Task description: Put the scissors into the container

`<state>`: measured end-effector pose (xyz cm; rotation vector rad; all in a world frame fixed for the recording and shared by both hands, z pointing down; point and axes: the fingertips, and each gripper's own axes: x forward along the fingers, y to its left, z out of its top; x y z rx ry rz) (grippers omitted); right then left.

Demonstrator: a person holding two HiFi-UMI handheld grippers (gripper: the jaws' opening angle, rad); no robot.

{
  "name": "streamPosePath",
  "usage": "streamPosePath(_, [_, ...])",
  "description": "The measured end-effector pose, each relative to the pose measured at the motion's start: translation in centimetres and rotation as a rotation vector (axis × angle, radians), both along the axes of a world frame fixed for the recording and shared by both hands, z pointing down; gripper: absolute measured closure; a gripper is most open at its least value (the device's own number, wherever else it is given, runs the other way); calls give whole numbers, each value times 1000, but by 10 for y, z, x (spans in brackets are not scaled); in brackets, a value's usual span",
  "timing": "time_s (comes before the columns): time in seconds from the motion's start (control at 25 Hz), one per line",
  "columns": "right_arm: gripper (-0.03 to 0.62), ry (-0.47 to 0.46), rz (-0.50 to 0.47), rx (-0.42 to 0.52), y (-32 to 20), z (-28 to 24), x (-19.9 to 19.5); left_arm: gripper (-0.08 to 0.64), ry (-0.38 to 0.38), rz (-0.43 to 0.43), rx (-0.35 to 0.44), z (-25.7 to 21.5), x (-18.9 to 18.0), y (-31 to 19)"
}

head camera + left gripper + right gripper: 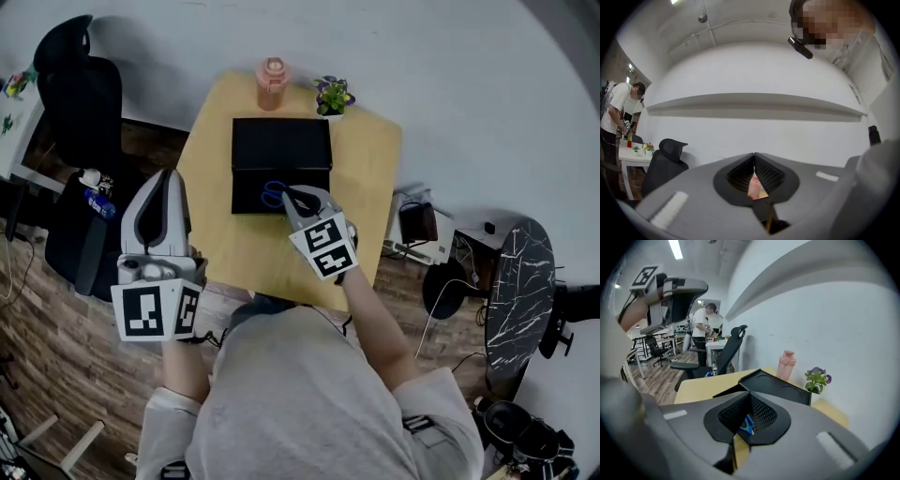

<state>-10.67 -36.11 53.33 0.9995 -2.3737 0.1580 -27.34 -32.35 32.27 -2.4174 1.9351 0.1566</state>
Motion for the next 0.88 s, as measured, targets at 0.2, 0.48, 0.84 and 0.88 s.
streamPosePath(0.2, [589,-119,74,57,17,-43,24,500,-2,14,23,-12,24,16])
streamPosePath(0.48, [589,-228,131,153,43,-100,60,500,-1,28,52,-25,53,41])
streamPosePath(0.84, [588,-317,169,273,76,-163,100,500,-7,46,77,-38,87,70])
streamPosePath(0.88, [588,-322,168,285,80,-169,104,500,-8,48,80,-39,91,73])
